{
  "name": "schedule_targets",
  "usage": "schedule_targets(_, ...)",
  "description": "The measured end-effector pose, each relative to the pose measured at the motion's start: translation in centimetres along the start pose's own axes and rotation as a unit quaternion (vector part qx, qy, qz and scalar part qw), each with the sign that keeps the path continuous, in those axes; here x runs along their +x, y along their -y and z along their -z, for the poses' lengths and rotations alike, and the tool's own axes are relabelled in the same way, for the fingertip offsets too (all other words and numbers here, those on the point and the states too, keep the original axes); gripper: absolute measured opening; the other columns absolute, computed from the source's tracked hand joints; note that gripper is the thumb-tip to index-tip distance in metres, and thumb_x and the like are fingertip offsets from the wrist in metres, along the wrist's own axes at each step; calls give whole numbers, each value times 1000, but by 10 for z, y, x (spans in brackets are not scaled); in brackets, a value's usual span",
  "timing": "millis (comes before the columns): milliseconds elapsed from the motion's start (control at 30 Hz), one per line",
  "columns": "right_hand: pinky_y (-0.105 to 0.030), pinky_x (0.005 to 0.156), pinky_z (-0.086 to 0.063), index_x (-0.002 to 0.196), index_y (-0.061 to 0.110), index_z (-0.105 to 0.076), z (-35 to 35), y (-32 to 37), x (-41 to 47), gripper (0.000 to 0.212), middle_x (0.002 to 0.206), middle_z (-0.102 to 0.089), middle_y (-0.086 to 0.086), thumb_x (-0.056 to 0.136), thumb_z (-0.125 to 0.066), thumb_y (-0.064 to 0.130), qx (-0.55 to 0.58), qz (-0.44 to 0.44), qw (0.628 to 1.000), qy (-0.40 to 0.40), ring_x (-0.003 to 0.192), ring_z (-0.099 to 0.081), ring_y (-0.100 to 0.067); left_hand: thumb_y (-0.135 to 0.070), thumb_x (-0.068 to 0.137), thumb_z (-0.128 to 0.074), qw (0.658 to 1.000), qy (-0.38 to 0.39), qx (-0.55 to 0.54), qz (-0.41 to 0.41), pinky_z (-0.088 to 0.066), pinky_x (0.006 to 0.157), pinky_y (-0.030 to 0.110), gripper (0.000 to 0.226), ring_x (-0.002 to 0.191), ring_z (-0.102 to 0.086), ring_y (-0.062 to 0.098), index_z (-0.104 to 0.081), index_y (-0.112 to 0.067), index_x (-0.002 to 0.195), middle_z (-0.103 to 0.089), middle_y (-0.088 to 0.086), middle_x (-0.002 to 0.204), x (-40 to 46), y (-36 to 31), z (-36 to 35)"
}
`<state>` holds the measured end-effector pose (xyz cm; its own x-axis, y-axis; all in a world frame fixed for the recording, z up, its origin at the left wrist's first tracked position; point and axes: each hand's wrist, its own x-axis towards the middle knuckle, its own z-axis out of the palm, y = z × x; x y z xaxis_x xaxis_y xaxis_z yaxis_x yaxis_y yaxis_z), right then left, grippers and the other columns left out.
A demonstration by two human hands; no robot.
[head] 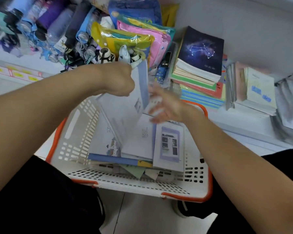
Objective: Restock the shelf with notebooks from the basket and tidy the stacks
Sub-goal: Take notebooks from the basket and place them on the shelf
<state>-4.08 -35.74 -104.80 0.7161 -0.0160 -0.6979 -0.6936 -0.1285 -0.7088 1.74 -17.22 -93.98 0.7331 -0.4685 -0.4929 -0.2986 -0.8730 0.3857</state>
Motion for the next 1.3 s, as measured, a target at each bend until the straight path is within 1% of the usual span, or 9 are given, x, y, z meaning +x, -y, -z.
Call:
schedule_targets(100, -43, 91, -55, 149, 20, -36, -12, -95, 40, 72, 143, -50, -14, 91, -62, 54, -356, -56, 924, -129, 117, -61, -34, -10, 92, -46, 996, -23, 82, -26, -42, 69, 30, 37, 85, -51, 25, -47, 1, 127, -54, 15, 103, -4, -1, -4)
schedule_targets(267, -44, 103, -46, 157, 32, -18, -1, -144, 54, 96, 160, -21, -16, 80, -69, 58, -310, -37, 922, -228, 134, -46, -37, -4, 93, -43, 986, -15, 135, -99, -32, 53, 32, 76, 63, -45, 21, -1, -18, 155, -46, 8, 73, -3, -6, -16)
schedule_targets(467, -38, 88, -53, 134, 10, -46, -1, -99, 52, 54, 129, -58, -14, 84, -59, 25, -427, -38, 871, -241, 115, -60, -35, -2, 92, -39, 975, -13, 194, -105, -35, 63, 21, 37, 96, -40, 19, -61, -5, 121, -54, 19, 119, -3, -5, -14)
schedule_targets(600, -37, 57, -62, 94, 1, -59, 29, -40, 25, 12, 88, -70, -19, 82, -57, -3, -295, -100, 939, -147, 63, -71, -33, -1, 88, -46, 973, -24, 195, -119, -32, 71, 27, 17, 88, -37, 21, -51, -16, 90, -40, 12, 98, 2, 6, -14)
schedule_targets(733, -27, 47, -56, 87, 2, -56, 26, 26, -14, 14, 73, -55, -15, 82, -49, -9, -84, 8, 989, -122, 45, -59, -16, -23, 97, -55, 985, -26, 106, -133, -36, 101, 27, 30, 126, -49, 23, -65, -24, 125, -55, 1, 137, -3, 5, -15)
schedule_targets(900, -24, 41, -49, 121, 8, -51, -26, 82, -56, 41, 61, -56, -10, 82, -51, -6, 36, 188, 973, -131, 43, -58, -17, -78, 69, -59, 985, -93, 13, -147, -40, 57, 29, 59, 63, -56, 13, -65, -19, 66, -55, -4, 57, -14, -13, -11)
schedule_targets(1033, -36, 55, -60, 149, 26, -28, -44, 101, -70, 72, 67, -58, -14, 89, -59, -1, 133, 250, 953, -107, 55, -63, -18, -25, 74, -75, 976, -151, -3, -157, -49, 66, 31, 26, 84, -64, 20, -63, -22, 97, -63, -6, 81, -13, 3, 1)
schedule_targets(1200, -19, 86, -49, 147, 24, -33, -44, 107, -73, 77, 103, -56, 5, 85, -78, 31, -40, 337, 887, -314, 92, -55, 6, 0, 79, -74, 921, -152, -299, -199, -58, 82, 42, 103, 105, -65, 14, -14, -45, 149, -57, -9, 131, -24, 29, 45)
schedule_targets(1300, -20, 94, -44, 141, 21, -42, -50, 119, -83, 63, 123, -48, 14, 88, -73, 35, 4, 331, 896, -296, 107, -49, 5, 6, 81, -71, 850, -210, -433, -215, -58, 80, 30, 88, 104, -67, 15, -26, -36, 145, -65, -2, 120, -36, 40, 75)
